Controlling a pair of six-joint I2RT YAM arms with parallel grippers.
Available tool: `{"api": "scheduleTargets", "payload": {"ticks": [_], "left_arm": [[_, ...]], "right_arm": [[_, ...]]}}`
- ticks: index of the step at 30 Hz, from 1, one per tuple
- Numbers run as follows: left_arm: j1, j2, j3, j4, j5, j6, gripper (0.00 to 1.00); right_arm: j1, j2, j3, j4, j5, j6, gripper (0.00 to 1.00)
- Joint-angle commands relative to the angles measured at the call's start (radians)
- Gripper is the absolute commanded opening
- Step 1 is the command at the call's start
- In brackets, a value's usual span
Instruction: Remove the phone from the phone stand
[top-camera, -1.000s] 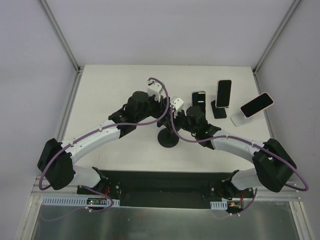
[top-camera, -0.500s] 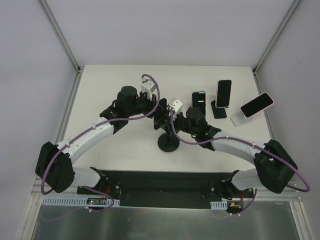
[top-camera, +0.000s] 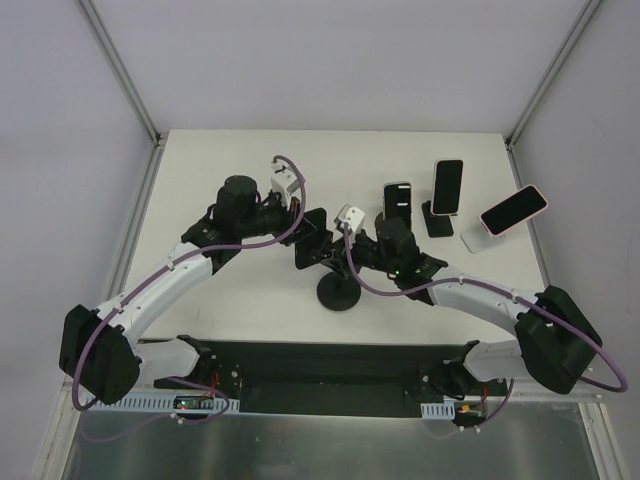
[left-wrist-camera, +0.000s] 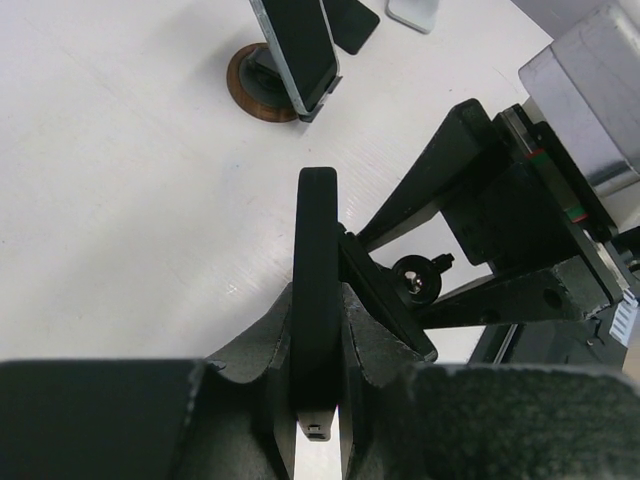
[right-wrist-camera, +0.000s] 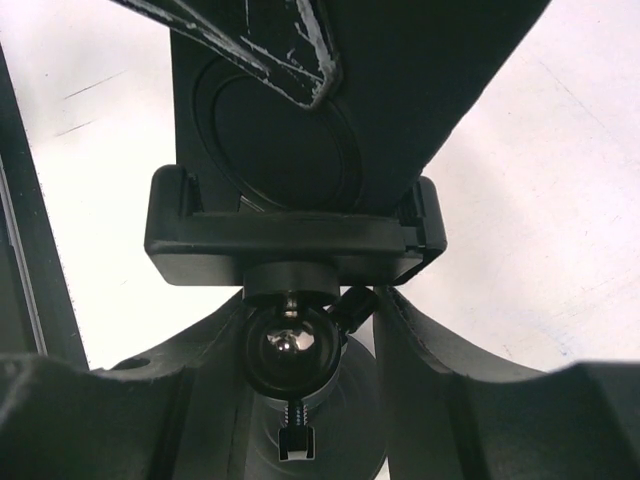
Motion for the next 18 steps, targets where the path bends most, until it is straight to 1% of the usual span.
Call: {"api": "scheduleTargets", "payload": {"ticks": [1, 9, 12, 13, 16, 17, 18], "left_arm": [[0.058, -0.042, 0.002, 0.023, -0.111, 0.045, 0.00], [0.058, -0.170, -0.047, 0.000, -0.051, -0.033, 0.00], [0.058, -0.230, -0.076, -0.034, -0.058, -0.058, 0.00], [0.056, -0.246, -0.082, -0.046, -0.073, -0.070, 0.00], [0.056, -0.305, -0.098, -0.104, -0.185, -0.088, 0.00], [0.056, -0.318, -0.096, -0.124, -0.255, -0.095, 0.00], [0.056, -0.335, -0.090, -0.176, -0.297, -0.102, 0.00]], "right_arm": [[0.014, -0.040, -0.045, -0.123, -0.052, 0.012, 0.01], [0.014, -0.046, -0.042, -0.077, 0.025, 0.021, 0.01], [0.014, -0.026, -0.028, -0.053, 0.044, 0.026, 0.01], [0.012, -0.018, -0.024, -0.037, 0.053, 0.032, 0.01], [0.014, -0.004, 0.002, -0.020, 0.088, 0.026, 0.01], [0.012, 0.008, 0.011, -0.017, 0.109, 0.022, 0.01], [0.014, 0.014, 0.034, -0.013, 0.125, 0.018, 0.01]]}}
